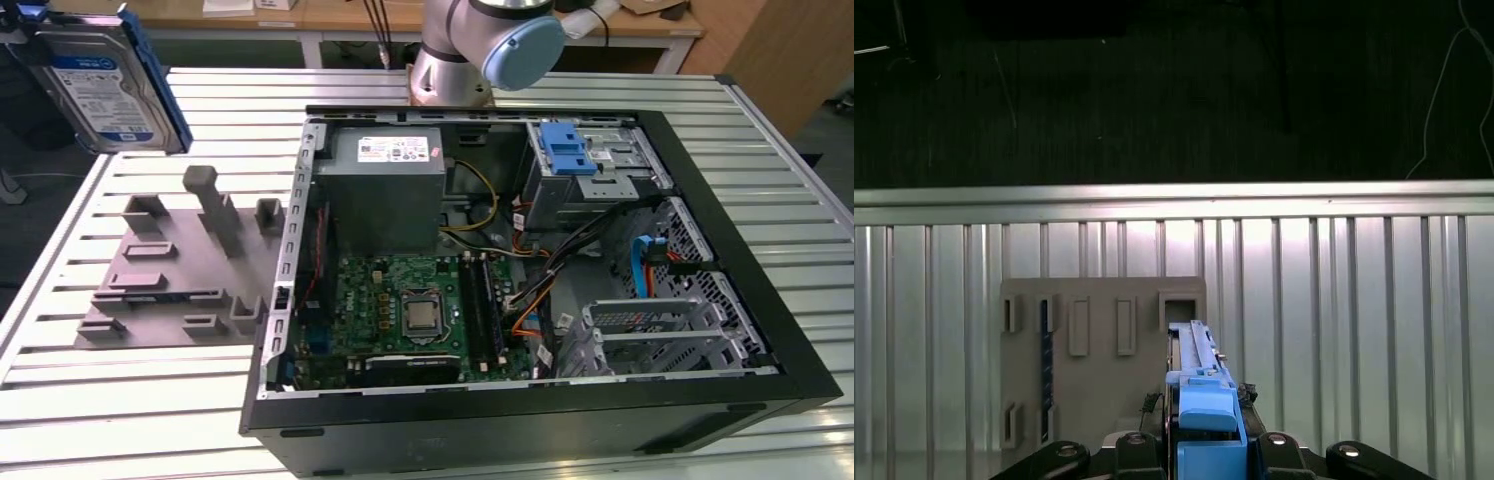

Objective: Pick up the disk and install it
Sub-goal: 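Pick up the disk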

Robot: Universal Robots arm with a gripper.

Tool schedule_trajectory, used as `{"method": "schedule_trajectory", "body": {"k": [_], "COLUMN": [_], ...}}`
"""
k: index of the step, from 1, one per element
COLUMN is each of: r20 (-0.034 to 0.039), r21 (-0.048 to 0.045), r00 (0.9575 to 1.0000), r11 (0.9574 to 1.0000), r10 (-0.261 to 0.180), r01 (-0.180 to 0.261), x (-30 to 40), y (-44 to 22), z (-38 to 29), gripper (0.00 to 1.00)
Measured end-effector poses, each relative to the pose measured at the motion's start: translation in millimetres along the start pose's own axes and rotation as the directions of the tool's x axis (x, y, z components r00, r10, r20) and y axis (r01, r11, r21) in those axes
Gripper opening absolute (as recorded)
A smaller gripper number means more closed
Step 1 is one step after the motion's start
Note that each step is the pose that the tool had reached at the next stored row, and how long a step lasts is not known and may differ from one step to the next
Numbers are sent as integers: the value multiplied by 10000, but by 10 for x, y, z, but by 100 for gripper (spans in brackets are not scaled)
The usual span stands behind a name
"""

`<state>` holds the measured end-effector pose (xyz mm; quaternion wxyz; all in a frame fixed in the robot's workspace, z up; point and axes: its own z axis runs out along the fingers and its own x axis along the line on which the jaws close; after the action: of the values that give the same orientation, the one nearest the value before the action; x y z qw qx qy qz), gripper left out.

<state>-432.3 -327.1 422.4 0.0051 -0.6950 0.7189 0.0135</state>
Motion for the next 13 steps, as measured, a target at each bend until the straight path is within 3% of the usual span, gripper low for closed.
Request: {"method": "schedule_trajectory", "body": {"k": [13], "r20": [0], "r21": [0], "r00": [10000], "r11": [10000], "r10": [0], "r01": [0], "x": [-3], "y": [1], "z": [-104], "gripper": [36]}}
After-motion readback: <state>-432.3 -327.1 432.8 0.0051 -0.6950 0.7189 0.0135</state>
